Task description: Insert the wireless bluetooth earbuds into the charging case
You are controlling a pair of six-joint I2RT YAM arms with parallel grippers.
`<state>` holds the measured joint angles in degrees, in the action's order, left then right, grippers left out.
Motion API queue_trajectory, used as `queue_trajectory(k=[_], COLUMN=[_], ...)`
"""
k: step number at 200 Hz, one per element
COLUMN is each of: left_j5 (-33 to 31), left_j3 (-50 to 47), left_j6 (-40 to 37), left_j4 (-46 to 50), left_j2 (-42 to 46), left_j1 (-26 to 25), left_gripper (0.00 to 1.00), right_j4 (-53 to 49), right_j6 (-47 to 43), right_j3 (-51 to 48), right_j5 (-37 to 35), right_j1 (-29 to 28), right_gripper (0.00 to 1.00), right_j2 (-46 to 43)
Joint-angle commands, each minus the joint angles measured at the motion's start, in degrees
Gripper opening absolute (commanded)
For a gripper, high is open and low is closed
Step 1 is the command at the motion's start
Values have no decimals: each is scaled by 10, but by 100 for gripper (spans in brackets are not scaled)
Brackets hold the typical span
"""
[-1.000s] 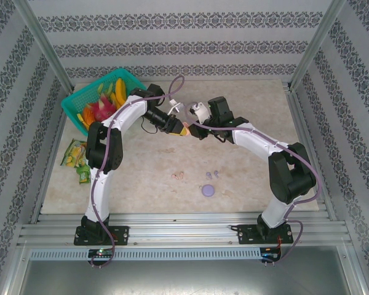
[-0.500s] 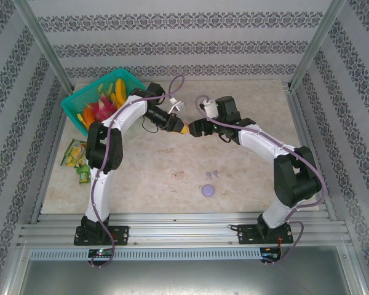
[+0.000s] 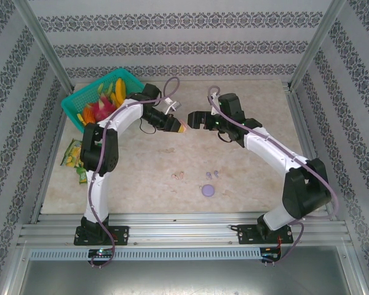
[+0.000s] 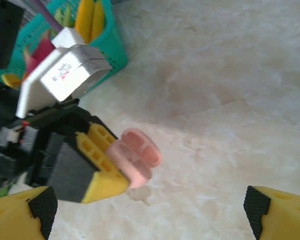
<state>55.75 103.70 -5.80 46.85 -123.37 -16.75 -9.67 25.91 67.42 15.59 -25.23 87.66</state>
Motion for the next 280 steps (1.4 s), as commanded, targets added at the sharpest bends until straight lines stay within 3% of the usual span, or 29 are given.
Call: queue_trajectory(k=[1,44,85,196,280], left_j5=[-29,-87,-132,-184,-282], left_j3=[-36,-150,-187,-232,-396], left_j6=[21,91,143,187,213], left_j4=[-57,-195,-281,-371,-591], left_j2=[55,117,139,171,245], left_j1=[8,8,6,-23,-40], left_gripper=[9,0,0,0,0], right_j4=[-9,-5,-4,-8,-28], right_j6=[48,63,58,63,68], right_j3=[19,22,24,50,59], right_j5=[-23,-22,-22,-8,-30], right_j1=[-15,-15,-13,-37,-55], right_gripper=[98,98,98,98,98], right_j2=[-27,-59,-76,-92,-101])
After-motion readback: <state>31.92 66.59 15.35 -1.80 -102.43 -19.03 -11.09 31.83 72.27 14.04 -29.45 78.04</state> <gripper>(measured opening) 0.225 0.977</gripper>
